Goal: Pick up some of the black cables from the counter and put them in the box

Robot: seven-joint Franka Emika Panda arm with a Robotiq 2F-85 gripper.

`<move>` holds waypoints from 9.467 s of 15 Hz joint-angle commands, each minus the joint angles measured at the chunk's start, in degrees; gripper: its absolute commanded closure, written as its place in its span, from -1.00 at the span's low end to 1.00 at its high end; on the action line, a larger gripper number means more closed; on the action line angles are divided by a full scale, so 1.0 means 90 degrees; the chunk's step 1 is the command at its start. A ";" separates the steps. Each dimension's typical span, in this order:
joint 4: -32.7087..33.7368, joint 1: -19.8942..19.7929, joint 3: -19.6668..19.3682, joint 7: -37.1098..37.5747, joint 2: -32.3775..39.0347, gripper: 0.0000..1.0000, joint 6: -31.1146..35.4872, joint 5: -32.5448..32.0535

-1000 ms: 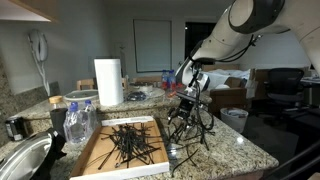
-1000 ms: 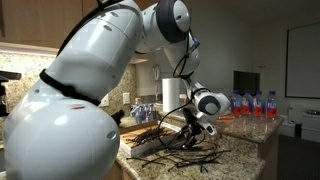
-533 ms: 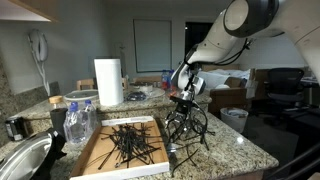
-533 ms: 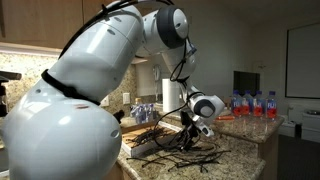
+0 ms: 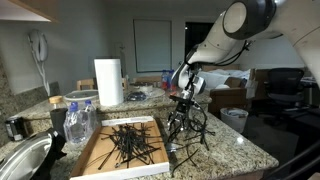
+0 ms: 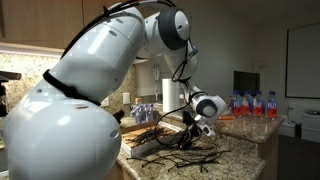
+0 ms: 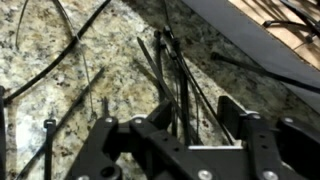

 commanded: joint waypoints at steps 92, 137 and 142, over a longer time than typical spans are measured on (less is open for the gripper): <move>-0.1745 -0.0936 -0.0553 -0.1636 -0.0862 -1.00 -0.0733 -0.0190; -0.3007 -0.0587 -0.0310 -0.0551 -0.4169 0.98 0.0082 -0.0178; -0.2240 -0.0088 0.0385 -0.0535 -0.3960 0.98 -0.0034 -0.0488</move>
